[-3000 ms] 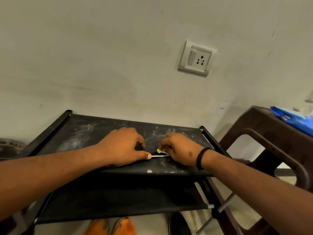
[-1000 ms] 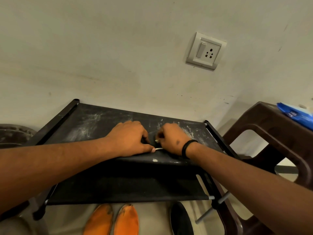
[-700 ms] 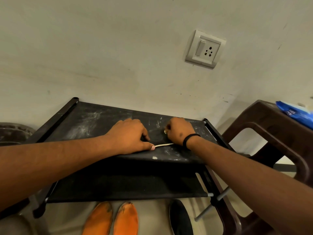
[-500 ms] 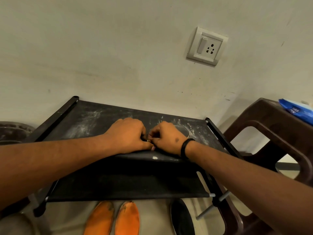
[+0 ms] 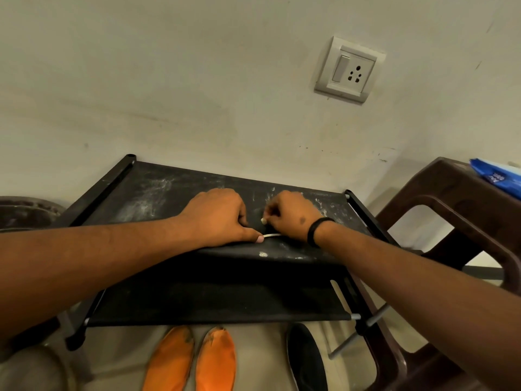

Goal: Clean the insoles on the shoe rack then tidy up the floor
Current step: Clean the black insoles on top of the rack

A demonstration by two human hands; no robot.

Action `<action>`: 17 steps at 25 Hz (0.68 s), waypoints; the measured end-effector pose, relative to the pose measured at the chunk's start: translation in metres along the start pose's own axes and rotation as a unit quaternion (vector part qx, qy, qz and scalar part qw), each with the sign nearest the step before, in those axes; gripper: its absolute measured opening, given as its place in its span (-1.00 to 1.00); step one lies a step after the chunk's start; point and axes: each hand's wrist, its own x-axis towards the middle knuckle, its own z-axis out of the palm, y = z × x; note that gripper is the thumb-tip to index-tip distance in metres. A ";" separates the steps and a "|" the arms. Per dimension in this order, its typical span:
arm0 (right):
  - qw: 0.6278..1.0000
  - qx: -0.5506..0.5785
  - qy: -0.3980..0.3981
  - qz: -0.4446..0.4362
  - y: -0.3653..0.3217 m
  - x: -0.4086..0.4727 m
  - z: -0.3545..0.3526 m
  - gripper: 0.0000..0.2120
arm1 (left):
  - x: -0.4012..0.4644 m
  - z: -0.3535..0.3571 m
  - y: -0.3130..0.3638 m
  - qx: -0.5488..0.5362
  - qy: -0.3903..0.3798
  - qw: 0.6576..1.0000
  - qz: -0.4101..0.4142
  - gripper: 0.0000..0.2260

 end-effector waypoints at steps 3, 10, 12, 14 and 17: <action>0.996 -0.026 0.044 0.073 0.012 0.013 -0.003 -0.85 | 0.001 0.001 0.000 0.002 0.005 1.000 0.004 -0.54; 1.000 0.003 0.008 0.015 0.003 0.007 -0.001 -0.90 | 0.001 0.002 -0.001 -0.002 0.007 1.000 0.000 -0.55; 0.994 -0.061 0.045 0.080 0.012 0.014 -0.005 -0.88 | 0.002 0.002 0.001 -0.005 0.011 1.000 -0.002 -0.55; 0.996 -0.061 0.042 0.055 -0.002 0.013 0.004 -0.88 | 0.000 0.001 0.001 0.004 0.014 1.000 -0.001 -0.56; 1.000 -0.003 -0.006 -0.014 -0.023 0.002 0.015 -0.87 | -0.002 0.000 -0.001 0.017 0.007 1.000 -0.001 -0.56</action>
